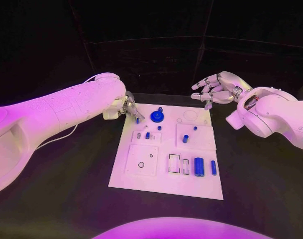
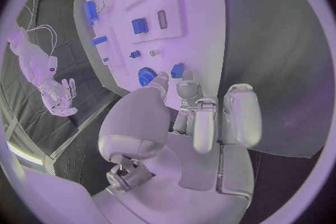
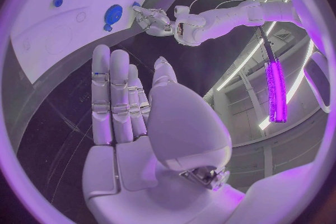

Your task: Assemble the parts on the task board

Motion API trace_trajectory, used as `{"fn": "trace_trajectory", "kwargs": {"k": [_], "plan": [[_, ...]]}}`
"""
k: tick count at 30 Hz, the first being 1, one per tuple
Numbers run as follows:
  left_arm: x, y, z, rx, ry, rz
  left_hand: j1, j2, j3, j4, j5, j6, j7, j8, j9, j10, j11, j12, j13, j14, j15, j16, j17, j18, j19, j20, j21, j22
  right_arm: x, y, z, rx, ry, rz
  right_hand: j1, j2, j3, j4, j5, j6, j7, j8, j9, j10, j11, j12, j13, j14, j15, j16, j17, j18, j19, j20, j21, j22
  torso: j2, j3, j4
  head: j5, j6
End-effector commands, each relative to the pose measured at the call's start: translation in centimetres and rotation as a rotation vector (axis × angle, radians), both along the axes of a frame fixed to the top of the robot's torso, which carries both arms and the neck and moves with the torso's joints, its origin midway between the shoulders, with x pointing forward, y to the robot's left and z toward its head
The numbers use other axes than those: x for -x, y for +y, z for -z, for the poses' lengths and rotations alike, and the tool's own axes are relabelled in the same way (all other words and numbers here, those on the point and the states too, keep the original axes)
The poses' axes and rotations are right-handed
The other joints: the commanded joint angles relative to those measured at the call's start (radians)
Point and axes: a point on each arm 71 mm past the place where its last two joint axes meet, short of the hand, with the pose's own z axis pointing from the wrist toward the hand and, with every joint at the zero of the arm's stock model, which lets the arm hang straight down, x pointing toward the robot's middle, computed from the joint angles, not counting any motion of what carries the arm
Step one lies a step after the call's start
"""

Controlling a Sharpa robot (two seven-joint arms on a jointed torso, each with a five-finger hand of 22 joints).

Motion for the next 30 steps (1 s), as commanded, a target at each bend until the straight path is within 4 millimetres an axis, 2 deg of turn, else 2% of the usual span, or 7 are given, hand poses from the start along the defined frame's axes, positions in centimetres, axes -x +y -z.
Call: {"fn": "trace_trajectory", "kwargs": {"k": [1,4,7,11,15,20,30], "plan": [[-0.05,-0.13,-0.1,0.003,-0.004,0.011,0.016,0.005,0.0,-0.009,0.0,0.009,0.001,-0.002,-0.002,0.01,0.0,0.007,0.001,0.107,0.0,0.006,0.263,0.004,0.006,-0.002,0.006,0.001,0.0,0.14,-0.14,0.0,-0.004,-0.01,-0.002,0.012,-0.006,-0.002,0.004,-0.007,0.001,0.007,0.001,-0.007,0.002,0.006,-0.001,0.004,0.002,-0.006,0.001,0.005,0.004,-0.001,-0.007,-0.001,0.0,0.0,0.0003,0.0,0.0],[-0.09,-0.13,-0.13,0.005,-0.013,0.005,0.051,0.026,0.021,-0.032,0.0,0.009,-0.001,-0.003,-0.004,0.01,-0.002,0.008,0.0,0.107,-0.002,0.006,0.263,0.004,0.007,-0.003,0.006,0.002,0.0,0.16,-0.14,0.0,-0.004,-0.011,-0.002,0.012,-0.006,-0.002,0.004,-0.007,0.001,0.007,0.001,-0.007,0.002,0.006,-0.001,0.004,0.002,-0.006,0.001,0.005,0.004,-0.001,-0.007,-0.001,0.0,0.0,0.0002,0.0,-0.002],[-0.12,-0.15,-0.11,0.009,-0.02,0.001,0.123,0.059,0.067,-0.079,0.0,0.001,-0.005,-0.01,-0.01,0.01,-0.007,0.007,0.001,0.107,-0.005,0.006,0.263,0.003,0.008,-0.006,0.008,0.006,0.0,0.18,-0.15,0.0,-0.005,-0.011,-0.002,0.012,-0.006,-0.002,0.004,-0.007,0.001,0.007,0.001,-0.007,0.002,0.006,-0.001,0.004,0.002,-0.006,0.001,0.005,0.004,-0.001,-0.007,-0.001,0.0,0.0,-0.0001,0.0,-0.002],[-0.09,-0.22,-0.01,0.013,-0.022,0.003,0.185,0.076,0.116,-0.132,0.0,-0.003,-0.009,-0.017,-0.017,0.006,-0.01,0.003,-0.003,0.107,-0.009,0.006,0.263,0.003,0.008,-0.009,0.009,0.008,0.0,0.2,-0.15,0.0,-0.005,-0.012,-0.002,0.012,-0.006,-0.002,0.004,-0.007,0.001,0.007,0.001,-0.007,0.002,0.006,-0.001,0.004,0.002,-0.006,0.001,0.005,0.004,-0.001,-0.007,-0.001,0.001,-0.0006,0.0001,-0.001,-0.004],[-0.02,-0.31,0.11,0.016,-0.019,0.009,0.235,0.082,0.183,-0.19,0.0,-0.004,-0.009,-0.024,-0.025,0.005,-0.011,-0.003,-0.006,0.107,-0.01,0.006,0.263,0.002,0.009,-0.012,0.01,0.011,0.01,0.22,-0.14,0.0,-0.004,-0.013,-0.002,0.012,-0.006,-0.002,0.004,-0.007,0.001,0.007,0.001,-0.007,0.002,0.006,-0.001,0.004,0.002,-0.006,0.001,0.005,0.004,-0.001,-0.007,-0.001,0.0,-0.0001,0.0004,-0.001,-0.006],[0.03,-0.25,0.13,0.021,-0.026,0.007,0.211,0.066,0.285,-0.239,-0.003,-0.002,-0.001,-0.022,-0.029,0.013,-0.005,-0.01,-0.012,0.107,-0.003,0.006,0.263,0.002,0.01,-0.008,0.011,0.016,0.02,0.21,-0.15,0.0,-0.004,-0.013,-0.002,0.012,-0.006,-0.002,0.004,-0.007,0.001,0.007,0.001,-0.007,0.002,0.006,-0.001,0.004,0.002,-0.006,0.001,0.005,0.004,-0.001,-0.007,-0.001,-0.001,0.0,0.0011,-0.001,-0.006],[0.63,0.61,-0.62,0.069,-0.113,-0.011,0.163,0.036,0.391,-0.281,-0.002,-0.002,-0.002,-0.003,-0.022,0.029,-0.005,0.001,-0.001,0.107,-0.002,0.006,0.263,0.001,0.012,-0.005,0.013,0.022,0.05,-0.01,-0.15,0.001,-0.003,-0.01,-0.002,0.012,-0.006,-0.002,0.004,-0.007,0.001,0.007,0.001,-0.007,0.002,0.006,-0.001,0.004,0.002,-0.006,0.001,0.005,0.004,-0.001,-0.007,-0.001,-0.001,0.0005,0.0031,-0.008,-0.004]]}}
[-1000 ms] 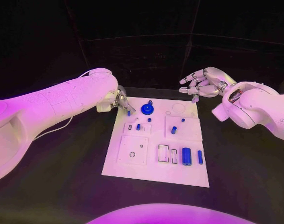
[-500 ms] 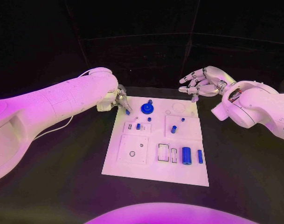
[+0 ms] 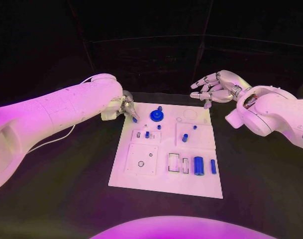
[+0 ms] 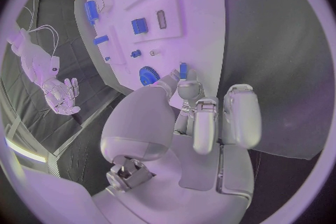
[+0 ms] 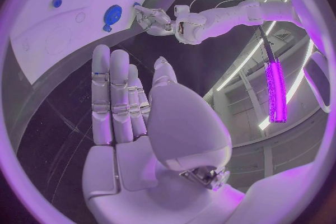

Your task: Assemble the parts on the task board

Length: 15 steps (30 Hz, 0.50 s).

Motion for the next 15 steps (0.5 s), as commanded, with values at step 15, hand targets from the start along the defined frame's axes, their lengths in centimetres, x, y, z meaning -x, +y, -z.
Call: {"fn": "trace_trajectory", "kwargs": {"k": [15], "plan": [[3.7,0.6,-2.0,0.13,-0.199,-0.008,-0.063,-0.028,0.204,-0.141,0.005,0.01,-0.006,0.027,0.016,0.024,-0.002,0.017,0.013,0.104,-0.001,0.006,0.263,-0.001,0.01,0.0,0.012,0.012,0.0,-0.5,-0.1,0.004,-0.003,0.0,-0.002,0.012,-0.006,-0.002,0.004,-0.007,0.001,0.007,0.001,-0.007,0.002,0.006,-0.001,0.004,0.002,-0.006,0.001,0.005,0.004,-0.001,-0.007,-0.001,-0.005,-0.0017,0.0105,0.0,0.003]]}}
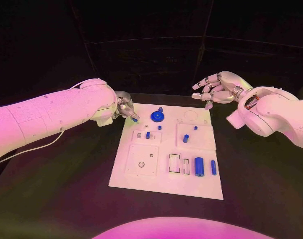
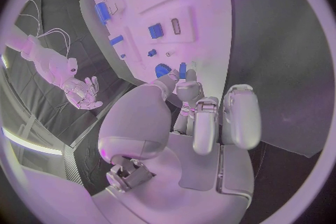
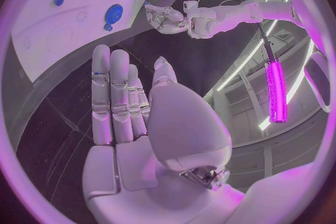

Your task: Assemble the parts on the task board

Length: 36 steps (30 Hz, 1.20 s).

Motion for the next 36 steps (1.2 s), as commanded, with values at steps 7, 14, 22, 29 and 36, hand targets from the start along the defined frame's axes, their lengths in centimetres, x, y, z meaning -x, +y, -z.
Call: {"fn": "trace_trajectory", "kwargs": {"k": [7,14,22,29,36], "plan": [[2.0,-0.1,0.3,0.052,-0.075,-0.016,-0.015,-0.003,0.122,-0.105,0.006,0.007,-0.004,0.012,0.016,0.01,-0.002,0.004,0.002,0.104,-0.003,0.006,0.263,-0.001,0.011,-0.001,0.007,0.004,-0.2,0.1,-0.1,0.002,-0.004,-0.01,-0.002,0.012,-0.006,-0.002,0.004,-0.007,0.001,0.007,0.001,-0.007,0.002,0.006,-0.001,0.004,0.002,-0.006,0.001,0.005,0.004,-0.001,-0.007,-0.001,-0.004,-0.0027,0.009,0.001,-0.004],[3.0,-0.5,0.9,0.044,-0.064,0.006,-0.021,-0.007,0.134,-0.106,0.006,0.008,-0.005,0.017,0.019,0.011,-0.003,0.003,0.001,0.104,-0.004,0.006,0.263,-0.001,0.011,-0.002,0.007,0.004,-0.2,0.1,0.0,0.002,-0.003,-0.013,-0.002,0.012,-0.006,-0.002,0.004,-0.007,0.001,0.007,0.001,-0.007,0.002,0.006,-0.001,0.004,0.002,-0.006,0.001,0.005,0.004,-0.001,-0.007,-0.001,-0.003,-0.0015,0.0054,0.006,-0.004],[3.8,-1.1,1.6,0.038,-0.038,0.028,-0.026,-0.009,0.142,-0.106,0.006,0.008,-0.006,0.021,0.021,0.012,-0.003,0.004,0.001,0.104,-0.004,0.006,0.263,-0.001,0.011,-0.003,0.006,0.003,-0.3,0.3,0.0,0.001,-0.003,-0.016,-0.002,0.012,-0.006,-0.002,0.004,-0.007,0.001,0.007,0.001,-0.007,0.002,0.006,-0.001,0.004,0.002,-0.006,0.001,0.005,0.004,-0.001,-0.007,-0.001,-0.003,-0.0011,0.0062,0.005,-0.007],[4.0,-1.4,2.1,0.026,-0.014,0.035,-0.029,-0.011,0.148,-0.107,0.006,0.008,-0.006,0.023,0.022,0.012,-0.004,0.004,0.001,0.104,-0.004,0.006,0.263,-0.001,0.011,-0.003,0.006,0.003,-0.3,0.4,0.0,0.004,-0.004,-0.016,-0.001,0.013,-0.008,-0.002,0.005,-0.008,0.001,0.009,0.001,-0.008,0.002,0.008,-0.003,0.005,0.002,-0.009,0.003,0.005,0.006,-0.001,-0.009,-0.003,-0.003,-0.0004,0.005,0.006,-0.01],[3.8,-1.2,2.5,0.005,0.008,0.031,-0.031,-0.014,0.156,-0.108,0.006,0.007,-0.006,0.026,0.024,0.012,-0.004,0.002,0.0,0.104,-0.005,0.006,0.263,-0.001,0.011,-0.003,0.005,0.002,-0.2,0.4,0.0,0.004,-0.004,-0.018,-0.001,0.013,-0.008,-0.002,0.005,-0.008,0.001,0.009,0.001,-0.008,0.002,0.008,-0.003,0.005,0.002,-0.009,0.003,0.005,0.006,-0.001,-0.009,-0.003,-0.003,-0.0011,0.0063,0.006,-0.011]]}}
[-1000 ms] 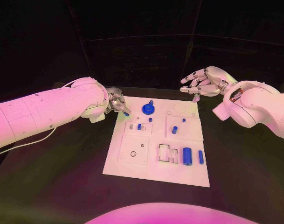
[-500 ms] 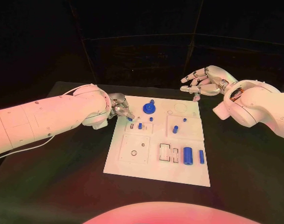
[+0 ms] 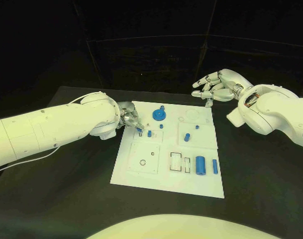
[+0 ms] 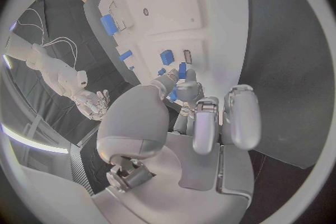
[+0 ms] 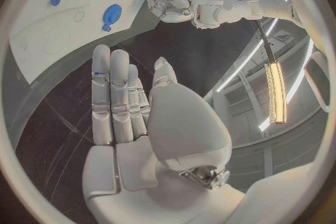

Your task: Assemble the parts on the task board

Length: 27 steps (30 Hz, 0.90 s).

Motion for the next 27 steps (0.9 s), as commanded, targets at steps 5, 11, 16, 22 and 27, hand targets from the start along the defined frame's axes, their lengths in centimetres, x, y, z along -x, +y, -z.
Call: {"fn": "trace_trajectory", "kwargs": {"k": [5,11,16,22,27], "plan": [[-0.1,0.0,0.5,-0.038,0.027,0.006,-0.002,0.007,0.099,-0.095,0.004,0.003,-0.003,0.004,0.011,0.008,-0.001,0.002,-0.001,0.104,-0.005,0.006,0.263,-0.001,0.007,0.0,0.002,-0.001,0.1,0.2,-0.2,0.0,-0.007,-0.015,0.003,0.009,-0.005,0.001,0.005,-0.008,0.001,0.003,0.001,-0.008,0.002,0.003,-0.001,0.005,0.002,-0.002,0.001,0.005,0.006,-0.001,-0.002,-0.001,0.0,-0.0007,0.0003,0.0,-0.003],[0.0,0.0,1.0,-0.047,0.038,0.011,-0.005,0.005,0.106,-0.096,0.004,0.002,-0.003,0.007,0.012,0.009,-0.001,0.002,-0.001,0.104,-0.005,0.006,0.263,-0.001,0.007,0.0,0.002,0.0,0.1,0.3,-0.2,0.0,-0.007,-0.016,0.003,0.009,-0.005,0.001,0.005,-0.008,0.001,0.003,0.001,-0.008,0.002,0.003,-0.001,0.005,0.002,-0.002,0.001,0.005,0.006,-0.001,-0.002,-0.001,0.0,-0.0007,0.0002,0.001,-0.004],[0.1,0.0,1.3,-0.053,0.044,0.013,-0.006,0.004,0.107,-0.096,0.004,0.002,-0.003,0.007,0.013,0.009,-0.001,0.003,0.001,0.104,-0.005,0.006,0.263,-0.001,0.007,0.0,0.002,-0.001,0.1,0.3,-0.2,0.0,-0.007,-0.017,0.003,0.01,-0.006,0.001,0.005,-0.008,0.001,0.004,0.001,-0.008,0.002,0.004,-0.001,0.005,0.002,-0.003,0.001,0.005,0.007,-0.001,-0.003,-0.001,0.0,-0.0007,0.0008,0.001,-0.004],[0.1,-0.1,1.5,-0.056,0.049,0.015,-0.008,0.003,0.11,-0.095,0.004,0.002,-0.003,0.009,0.014,0.009,-0.001,0.003,0.0,0.104,-0.005,0.006,0.263,-0.001,0.007,0.0,0.001,-0.001,0.1,0.3,-0.2,-0.001,-0.007,-0.017,0.003,0.01,-0.006,0.001,0.005,-0.008,0.001,0.004,0.001,-0.008,0.002,0.004,-0.001,0.005,0.002,-0.003,0.001,0.005,0.007,-0.001,-0.003,-0.001,0.0,-0.0008,0.0008,0.001,-0.006],[0.2,-0.1,1.6,-0.059,0.054,0.018,-0.01,0.002,0.113,-0.095,0.004,0.002,-0.003,0.01,0.014,0.01,-0.001,0.003,0.001,0.104,-0.005,0.006,0.263,-0.001,0.007,-0.001,0.002,-0.001,0.1,0.3,-0.2,0.0,-0.007,-0.017,0.003,0.01,-0.006,0.001,0.005,-0.008,0.001,0.004,0.001,-0.008,0.002,0.004,-0.001,0.005,0.002,-0.003,0.001,0.005,0.007,-0.001,-0.003,-0.001,0.0,-0.001,0.0006,0.001,-0.006]]}}
